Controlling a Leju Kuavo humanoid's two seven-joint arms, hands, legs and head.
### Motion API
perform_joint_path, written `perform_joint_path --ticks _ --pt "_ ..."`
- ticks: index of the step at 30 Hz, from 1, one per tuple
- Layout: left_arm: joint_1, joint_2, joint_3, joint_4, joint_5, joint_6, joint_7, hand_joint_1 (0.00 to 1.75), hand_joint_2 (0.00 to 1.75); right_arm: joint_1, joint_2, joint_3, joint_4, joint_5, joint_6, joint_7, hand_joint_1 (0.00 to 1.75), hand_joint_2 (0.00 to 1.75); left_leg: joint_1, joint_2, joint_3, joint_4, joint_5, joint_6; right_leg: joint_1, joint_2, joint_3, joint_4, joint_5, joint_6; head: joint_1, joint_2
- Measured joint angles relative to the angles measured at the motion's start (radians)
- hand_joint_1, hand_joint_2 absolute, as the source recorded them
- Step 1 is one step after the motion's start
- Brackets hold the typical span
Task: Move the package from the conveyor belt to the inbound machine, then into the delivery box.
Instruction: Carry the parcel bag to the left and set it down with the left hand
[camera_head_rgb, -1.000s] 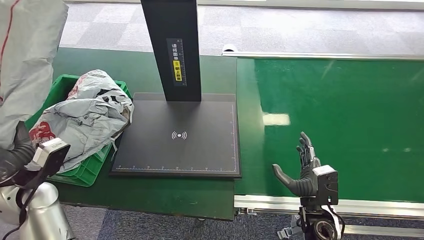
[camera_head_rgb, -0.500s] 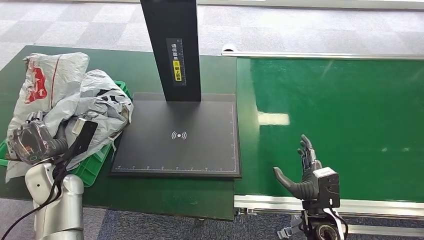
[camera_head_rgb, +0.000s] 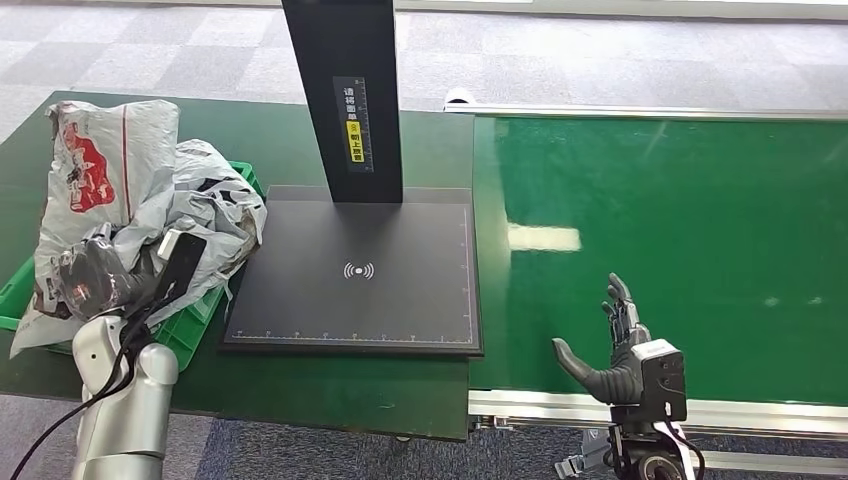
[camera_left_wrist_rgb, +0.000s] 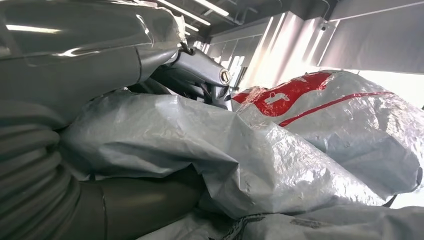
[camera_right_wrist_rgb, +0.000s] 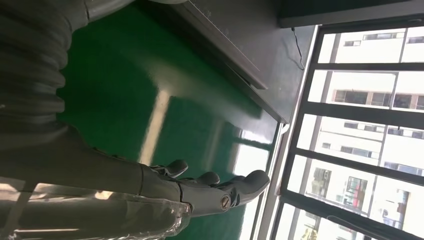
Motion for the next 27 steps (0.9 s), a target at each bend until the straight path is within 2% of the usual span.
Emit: perform_joint_path --ticks 1,2,4,9,14,17,27 --pt "0.002 0.004 -0.006 -0.001 0.018 0.015 -0.022 0.51 1.75 0.0 0.001 -0.002 -0.001 0.001 0.002 0.0 0.0 1.75 0.0 0.0 0.0 0.0 0.0 0.0 0.0 0.0 0.0 0.0 0.0 0.0 0.0 0.0" --pt "0.004 0.006 -0.011 -0.006 0.036 0.031 -0.055 0.17 1.75 0.001 0.002 -0.003 -0.002 0.002 0.003 0.0 0.0 1.75 0.0 0.0 0.0 0.0 0.0 0.0 0.0 0.0 0.0 0.0 0.0 0.0 0.0 0.0" --pt "0.01 0.002 -0.013 -0.028 0.068 0.054 -0.148 0.0 1.75 0.002 0.004 -0.005 -0.003 0.003 0.004 0.0 0.0 1.75 0.0 0.0 0.0 0.0 0.0 0.0 0.0 0.0 0.0 0.0 0.0 0.0 0.0 0.0" --pt "0.009 -0.053 0.034 -0.112 0.117 0.063 -0.404 0.0 1.75 0.005 0.008 -0.009 -0.003 0.002 0.004 -0.001 0.0 1.75 0.0 0.0 -0.001 0.0 0.0 0.0 0.0 0.0 0.0 0.0 0.0 0.0 0.0 0.0" --pt "-0.003 -0.137 0.141 -0.214 0.259 0.064 -0.666 0.0 1.75 0.005 0.009 -0.01 -0.003 0.0 0.004 -0.009 0.0 1.75 0.0 0.0 -0.001 0.0 0.0 0.0 0.0 0.0 -0.001 0.0 0.0 0.0 0.0 0.0" --pt "0.002 -0.167 0.167 -0.296 0.342 0.065 -0.706 0.0 1.75 0.002 0.008 -0.01 -0.001 -0.003 0.004 -0.017 0.0 1.75 0.0 0.0 -0.001 0.0 0.0 0.0 0.0 0.0 -0.001 0.0 0.0 0.0 0.0 0.0" --pt "0.02 -0.21 0.204 -0.481 0.393 0.065 -0.712 0.0 1.75 -0.007 0.008 -0.005 0.016 -0.017 -0.009 -0.023 0.0 1.75 0.0 0.0 -0.001 0.0 0.0 0.0 0.0 0.0 -0.001 0.0 0.0 0.0 0.0 0.0"
